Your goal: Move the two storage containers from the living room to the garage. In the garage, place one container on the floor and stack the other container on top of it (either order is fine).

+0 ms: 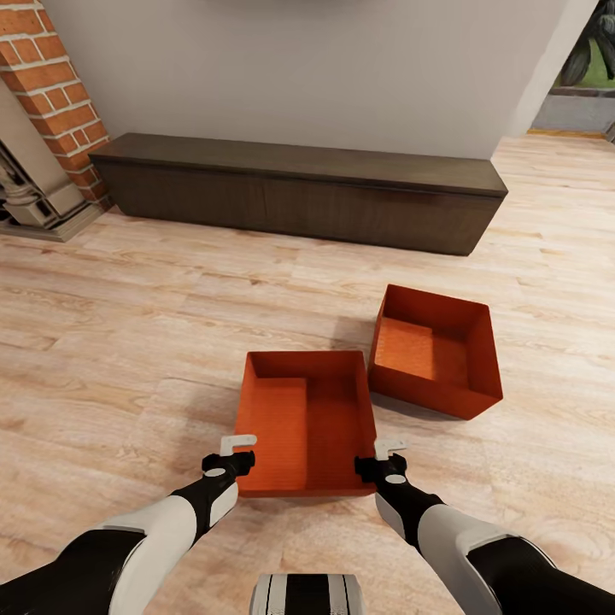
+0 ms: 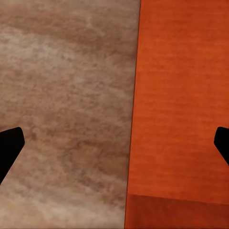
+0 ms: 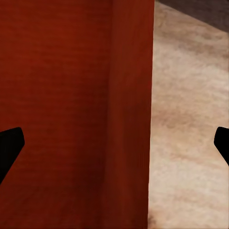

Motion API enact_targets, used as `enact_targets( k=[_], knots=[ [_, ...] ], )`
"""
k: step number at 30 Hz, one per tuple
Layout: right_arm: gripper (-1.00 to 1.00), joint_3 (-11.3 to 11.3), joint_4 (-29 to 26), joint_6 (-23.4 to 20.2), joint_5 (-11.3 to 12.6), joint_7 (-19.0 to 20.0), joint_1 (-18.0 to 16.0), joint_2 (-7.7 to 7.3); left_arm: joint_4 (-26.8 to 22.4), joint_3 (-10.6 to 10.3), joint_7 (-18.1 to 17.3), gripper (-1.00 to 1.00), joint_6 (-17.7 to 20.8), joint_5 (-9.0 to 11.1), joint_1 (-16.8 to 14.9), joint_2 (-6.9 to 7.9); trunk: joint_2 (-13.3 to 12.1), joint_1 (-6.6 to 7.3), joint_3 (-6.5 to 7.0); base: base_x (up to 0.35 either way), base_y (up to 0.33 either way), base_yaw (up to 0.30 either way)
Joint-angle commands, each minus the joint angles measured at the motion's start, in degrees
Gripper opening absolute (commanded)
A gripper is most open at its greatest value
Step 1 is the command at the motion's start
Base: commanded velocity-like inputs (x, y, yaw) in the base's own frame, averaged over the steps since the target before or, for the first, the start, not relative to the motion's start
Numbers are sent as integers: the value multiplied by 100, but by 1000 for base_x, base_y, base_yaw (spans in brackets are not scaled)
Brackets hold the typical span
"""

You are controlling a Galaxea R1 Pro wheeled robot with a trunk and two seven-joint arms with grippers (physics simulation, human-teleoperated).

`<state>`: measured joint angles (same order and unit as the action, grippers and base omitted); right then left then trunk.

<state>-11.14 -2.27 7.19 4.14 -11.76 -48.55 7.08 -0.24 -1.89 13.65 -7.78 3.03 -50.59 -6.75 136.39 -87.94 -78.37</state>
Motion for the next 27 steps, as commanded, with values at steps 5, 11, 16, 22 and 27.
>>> enact_targets(
  k=[5,11,16,22,27],
  knots=[
    [100,-46,7,19,43,-19,-4,5,6,-22,15,100,-21,31,-3,-2,3,1,-4,0,0,0],
    [100,-46,14,25,36,-19,-5,12,6,-22,15,100,-21,31,-3,-2,3,1,-4,0,0,0],
    [100,-46,16,28,35,-19,-5,13,6,-22,15,100,-21,31,-3,-2,3,1,-4,0,0,0],
    [100,-46,16,21,35,-19,-3,13,1,-22,5,100,-26,12,-3,-1,3,1,-4,0,0,0],
    [100,-46,16,20,34,-19,-5,13,-6,-27,-17,100,-31,-44,-3,-2,3,1,-4,0,0,0]
  ],
)
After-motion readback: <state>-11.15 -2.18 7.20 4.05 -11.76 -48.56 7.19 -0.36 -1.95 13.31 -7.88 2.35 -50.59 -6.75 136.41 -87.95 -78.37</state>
